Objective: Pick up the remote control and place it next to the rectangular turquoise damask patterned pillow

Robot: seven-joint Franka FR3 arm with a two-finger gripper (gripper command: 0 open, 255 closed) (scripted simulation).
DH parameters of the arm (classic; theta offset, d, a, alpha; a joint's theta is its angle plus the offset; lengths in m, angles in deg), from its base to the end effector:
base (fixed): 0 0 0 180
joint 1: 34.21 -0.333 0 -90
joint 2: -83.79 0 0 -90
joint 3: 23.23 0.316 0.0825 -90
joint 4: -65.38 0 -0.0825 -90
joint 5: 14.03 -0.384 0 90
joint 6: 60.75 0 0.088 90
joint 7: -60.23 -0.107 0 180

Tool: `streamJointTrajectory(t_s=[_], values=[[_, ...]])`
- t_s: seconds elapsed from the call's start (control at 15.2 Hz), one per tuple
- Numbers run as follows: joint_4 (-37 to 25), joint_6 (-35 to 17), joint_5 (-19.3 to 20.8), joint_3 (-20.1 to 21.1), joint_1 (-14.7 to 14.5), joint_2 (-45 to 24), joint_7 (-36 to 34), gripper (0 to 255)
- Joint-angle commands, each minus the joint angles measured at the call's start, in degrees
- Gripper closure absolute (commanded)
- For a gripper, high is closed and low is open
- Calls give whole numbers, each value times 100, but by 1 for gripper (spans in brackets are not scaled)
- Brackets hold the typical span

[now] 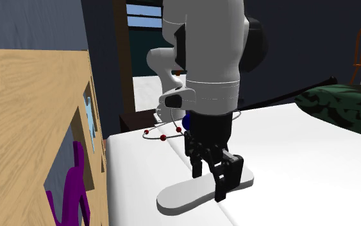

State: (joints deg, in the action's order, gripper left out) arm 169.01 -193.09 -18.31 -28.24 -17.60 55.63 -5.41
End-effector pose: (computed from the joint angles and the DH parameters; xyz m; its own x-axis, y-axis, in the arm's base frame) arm 0.6085 -0.2350 0.2732 0.0084 -0.9999 -0.0084 -0.9998 -0.0083 -0.0168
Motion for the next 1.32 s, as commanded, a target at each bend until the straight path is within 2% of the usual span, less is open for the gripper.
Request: streamJointTrajectory(t_s=[0.0,1.25], values=[[-15,107,12,-8,-4,95,-7,255],[-511,1300,115,-56,-32,795,-86,255]])
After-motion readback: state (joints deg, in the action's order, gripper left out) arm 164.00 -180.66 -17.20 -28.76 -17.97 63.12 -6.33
